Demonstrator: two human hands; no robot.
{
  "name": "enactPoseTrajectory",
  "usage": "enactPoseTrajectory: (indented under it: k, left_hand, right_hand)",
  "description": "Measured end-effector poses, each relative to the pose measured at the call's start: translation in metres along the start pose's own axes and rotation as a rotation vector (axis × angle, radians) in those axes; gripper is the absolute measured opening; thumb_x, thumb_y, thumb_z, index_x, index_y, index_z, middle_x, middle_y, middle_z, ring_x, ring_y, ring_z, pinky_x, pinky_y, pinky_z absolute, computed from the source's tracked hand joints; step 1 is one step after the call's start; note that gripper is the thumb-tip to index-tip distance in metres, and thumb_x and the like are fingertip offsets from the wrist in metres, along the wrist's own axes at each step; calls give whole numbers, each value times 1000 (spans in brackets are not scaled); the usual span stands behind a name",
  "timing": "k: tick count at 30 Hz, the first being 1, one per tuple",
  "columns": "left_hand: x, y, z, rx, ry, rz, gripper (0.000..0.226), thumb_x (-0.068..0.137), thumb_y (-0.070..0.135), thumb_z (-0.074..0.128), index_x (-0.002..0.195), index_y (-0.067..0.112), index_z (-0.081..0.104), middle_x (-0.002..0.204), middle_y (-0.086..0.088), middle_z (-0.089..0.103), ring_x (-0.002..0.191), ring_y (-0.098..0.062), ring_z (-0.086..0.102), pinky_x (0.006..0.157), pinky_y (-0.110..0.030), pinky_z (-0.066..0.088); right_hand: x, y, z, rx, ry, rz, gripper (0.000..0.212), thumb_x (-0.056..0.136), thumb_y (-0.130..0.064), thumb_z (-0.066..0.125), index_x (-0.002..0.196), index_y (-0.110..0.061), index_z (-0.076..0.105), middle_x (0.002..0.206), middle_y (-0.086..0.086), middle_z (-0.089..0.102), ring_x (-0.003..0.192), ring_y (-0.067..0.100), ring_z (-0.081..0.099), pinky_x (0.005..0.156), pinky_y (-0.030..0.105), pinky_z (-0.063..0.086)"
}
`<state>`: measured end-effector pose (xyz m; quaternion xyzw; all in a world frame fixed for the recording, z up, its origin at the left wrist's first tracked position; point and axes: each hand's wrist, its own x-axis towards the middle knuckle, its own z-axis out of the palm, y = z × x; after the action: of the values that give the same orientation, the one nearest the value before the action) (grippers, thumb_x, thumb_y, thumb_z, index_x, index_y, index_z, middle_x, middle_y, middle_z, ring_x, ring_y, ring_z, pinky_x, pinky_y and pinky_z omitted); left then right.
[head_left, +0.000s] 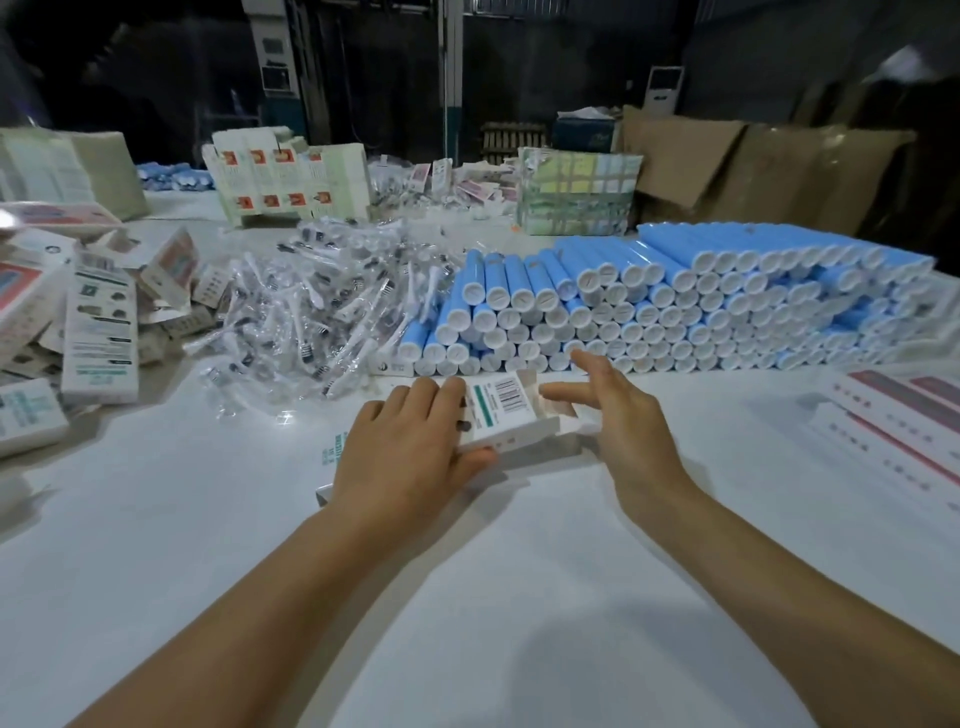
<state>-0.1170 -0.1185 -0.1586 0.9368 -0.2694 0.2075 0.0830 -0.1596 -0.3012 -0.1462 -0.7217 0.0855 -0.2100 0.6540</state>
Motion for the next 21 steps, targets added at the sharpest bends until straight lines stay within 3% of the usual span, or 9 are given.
enactPoseTrajectory:
  k: [2,4,5,7,10,13,17,21]
  left_hand:
    - [1,0,1,-6,-5,8,76,81,66,34,140,18,38,124,-1,50,111,-24,47,88,-35,34]
    - [0,1,2,-10,-5,27,75,83,65,39,140,17,38,124,-1,50,111,-24,47,88,-35,34]
    - [1,0,2,-14,-3,31,74,83,64,41,140,17,38,124,-1,50,111,-25,47,88,-35,34]
    - [1,-1,2,-31,15,29,73,84,63,45,139,16,40,123,-2,51,110,-25,48,87,-36,35]
    - [1,-1,2,-30,50,17,73,83,64,42,138,16,41,121,-2,53,109,-26,50,86,-36,36]
    - [3,-2,3,-25,80,-35,73,84,65,41,139,17,38,123,-1,51,111,-25,48,87,-36,35]
    - [3,-2,5,-3,84,-57,73,84,66,40,140,20,33,126,1,48,113,-23,45,88,-35,33]
    - [1,6,4,16,99,-43,73,81,61,54,135,13,45,118,-6,56,106,-29,52,84,-39,38]
  right_hand:
    - [-3,4,2,-66,-74,34,38,99,-44,35,132,-32,50,114,-4,69,114,-1,55,105,34,35]
    - [-4,7,7,-144,-137,94,45,98,-48,35,139,-31,43,138,1,51,126,10,47,109,37,34]
    - [-4,6,8,-138,-164,101,45,98,-49,35,138,-31,43,139,0,50,126,10,48,107,34,36]
    - [-5,2,7,-54,-165,58,31,99,-44,37,122,-33,54,119,-5,66,113,3,57,97,27,41]
    - [-9,1,-2,-22,98,-41,25,97,-26,49,82,-32,68,98,-11,71,92,-1,61,87,28,43]
    - [-12,6,-8,-30,225,-117,26,93,-16,54,78,-32,69,83,-15,69,72,-6,58,75,24,43]
    - [-17,9,1,-35,121,-124,27,91,-11,58,82,-35,68,69,-18,69,57,-3,56,65,18,48]
    - [-21,9,6,25,56,-118,36,89,-5,60,79,-38,71,69,-17,71,55,-5,56,55,9,44]
